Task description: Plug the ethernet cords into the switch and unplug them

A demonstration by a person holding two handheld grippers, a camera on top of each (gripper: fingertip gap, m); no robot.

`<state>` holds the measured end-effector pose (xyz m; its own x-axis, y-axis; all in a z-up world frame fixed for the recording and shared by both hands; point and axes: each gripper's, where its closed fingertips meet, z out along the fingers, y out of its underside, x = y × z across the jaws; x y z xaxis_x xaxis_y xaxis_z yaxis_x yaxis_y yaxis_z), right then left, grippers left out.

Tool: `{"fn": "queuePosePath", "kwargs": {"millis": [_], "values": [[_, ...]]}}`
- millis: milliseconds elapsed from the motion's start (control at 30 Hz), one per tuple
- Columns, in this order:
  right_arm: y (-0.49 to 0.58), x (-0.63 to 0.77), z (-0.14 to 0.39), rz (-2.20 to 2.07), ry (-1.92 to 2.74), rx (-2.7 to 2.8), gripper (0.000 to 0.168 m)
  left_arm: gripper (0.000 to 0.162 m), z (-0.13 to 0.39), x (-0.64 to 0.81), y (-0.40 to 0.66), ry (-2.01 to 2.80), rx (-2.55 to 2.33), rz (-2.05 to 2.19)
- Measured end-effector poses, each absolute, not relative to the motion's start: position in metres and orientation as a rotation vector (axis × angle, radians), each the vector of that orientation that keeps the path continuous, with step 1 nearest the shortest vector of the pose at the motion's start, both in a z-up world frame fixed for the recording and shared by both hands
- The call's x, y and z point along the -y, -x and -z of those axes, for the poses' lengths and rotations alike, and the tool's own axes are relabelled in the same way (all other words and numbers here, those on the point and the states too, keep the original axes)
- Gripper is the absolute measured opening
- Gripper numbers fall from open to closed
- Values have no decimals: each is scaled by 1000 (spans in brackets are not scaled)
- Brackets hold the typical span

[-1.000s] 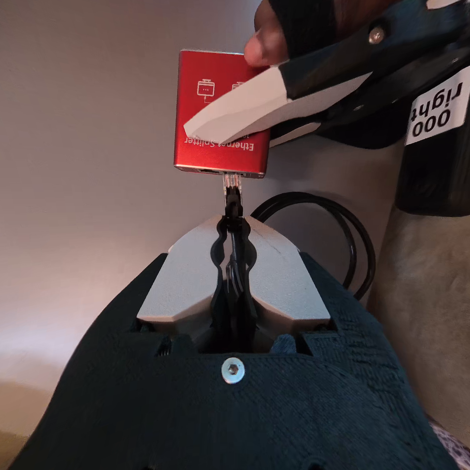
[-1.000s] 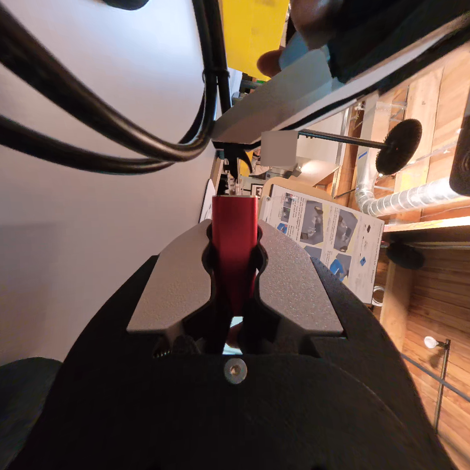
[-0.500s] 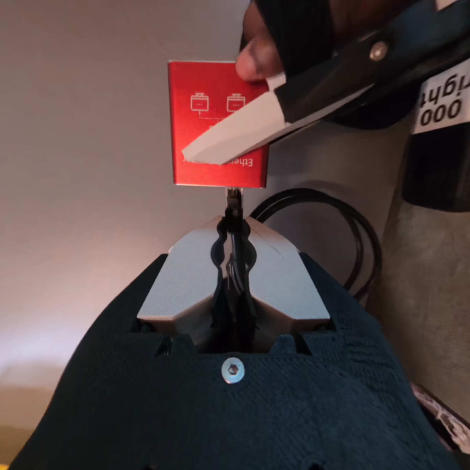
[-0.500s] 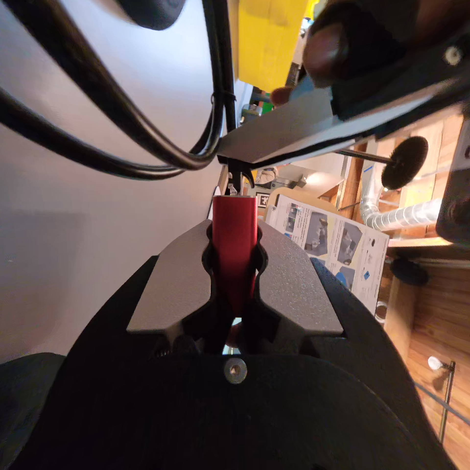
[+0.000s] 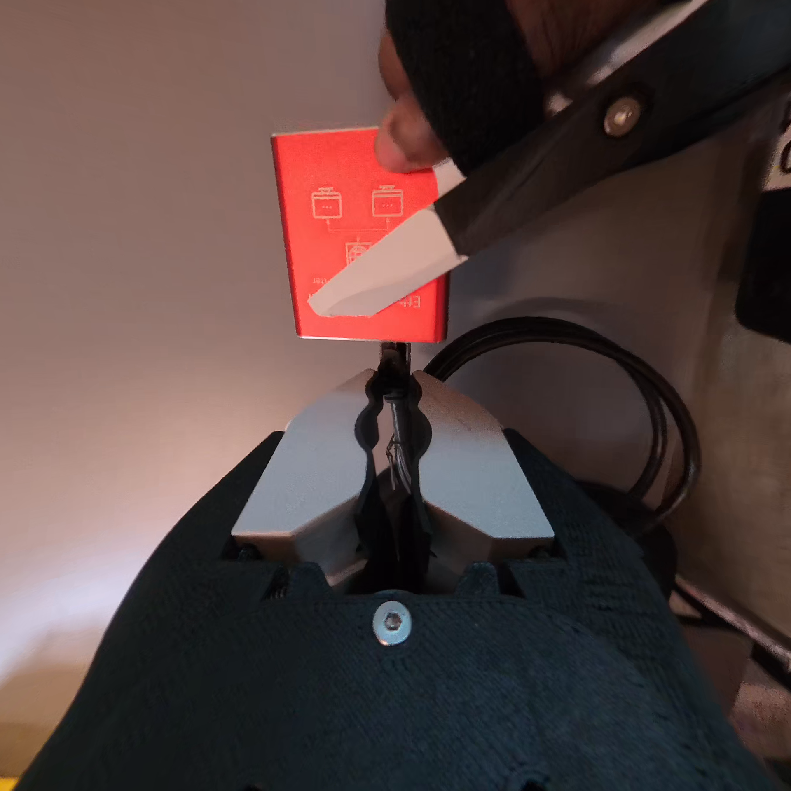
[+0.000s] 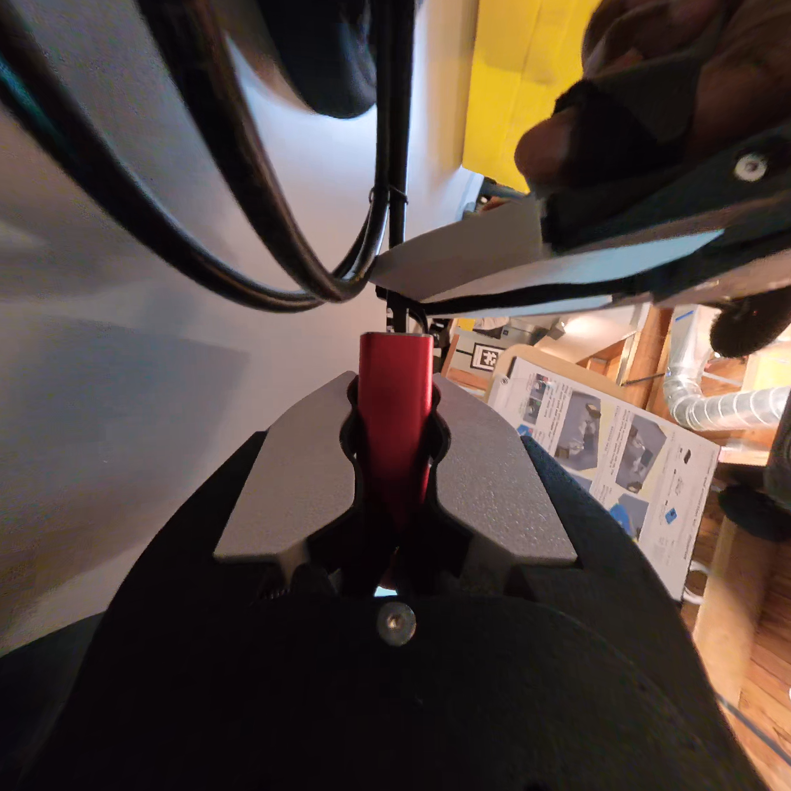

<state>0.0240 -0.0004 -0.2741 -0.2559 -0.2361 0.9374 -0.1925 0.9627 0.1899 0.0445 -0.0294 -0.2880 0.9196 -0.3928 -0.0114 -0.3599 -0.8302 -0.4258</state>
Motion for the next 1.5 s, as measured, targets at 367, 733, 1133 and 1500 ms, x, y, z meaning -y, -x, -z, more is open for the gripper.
{"fn": "queuePosePath", "kwargs": {"millis": [367, 733, 1133, 1500], "values": [[-20, -25, 251, -61, -134, 1777, 29, 54, 238, 26, -23, 2290, -247, 179], [-19, -42, 226, -511, 240, 1748, 29, 61, 137, 100, 22, 1384, 193, 116], [-48, 10, 199, -1748, 493, 1799, 29, 59, 193, 69, -35, 1637, -161, -43], [-63, 29, 191, -2137, 541, 1824, 29, 31, 190, 25, -69, 1497, -188, 292]]}}
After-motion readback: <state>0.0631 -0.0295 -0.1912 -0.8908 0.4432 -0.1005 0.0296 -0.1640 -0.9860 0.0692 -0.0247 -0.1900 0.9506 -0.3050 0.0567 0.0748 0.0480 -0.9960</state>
